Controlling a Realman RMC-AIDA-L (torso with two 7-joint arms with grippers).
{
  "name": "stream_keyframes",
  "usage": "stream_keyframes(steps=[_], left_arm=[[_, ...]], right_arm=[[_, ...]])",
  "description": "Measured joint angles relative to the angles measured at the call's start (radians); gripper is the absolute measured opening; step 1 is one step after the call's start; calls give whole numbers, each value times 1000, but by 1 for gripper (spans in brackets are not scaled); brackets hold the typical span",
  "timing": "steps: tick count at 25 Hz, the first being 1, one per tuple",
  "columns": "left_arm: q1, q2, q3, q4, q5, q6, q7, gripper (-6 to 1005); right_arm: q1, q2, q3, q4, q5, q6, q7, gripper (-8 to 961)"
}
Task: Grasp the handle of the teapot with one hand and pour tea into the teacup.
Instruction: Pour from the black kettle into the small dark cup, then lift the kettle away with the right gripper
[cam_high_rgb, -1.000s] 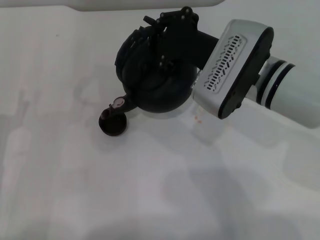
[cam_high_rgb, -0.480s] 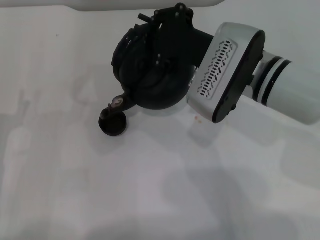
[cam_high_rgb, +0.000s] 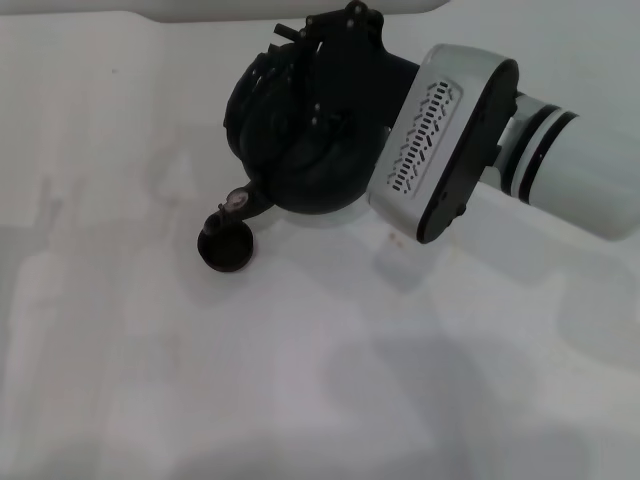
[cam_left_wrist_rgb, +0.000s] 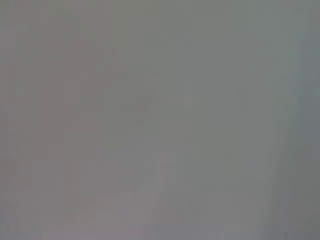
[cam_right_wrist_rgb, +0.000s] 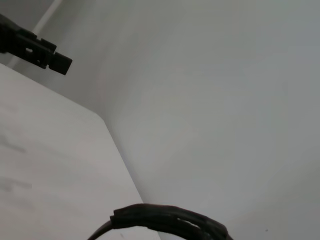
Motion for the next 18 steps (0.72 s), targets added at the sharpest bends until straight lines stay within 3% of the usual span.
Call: stream_keyframes(steps=[18], left_arm=[[0, 0, 0, 0, 0, 0, 0, 876]], right_arm=[[38, 0, 9, 36, 12, 0, -52, 113]])
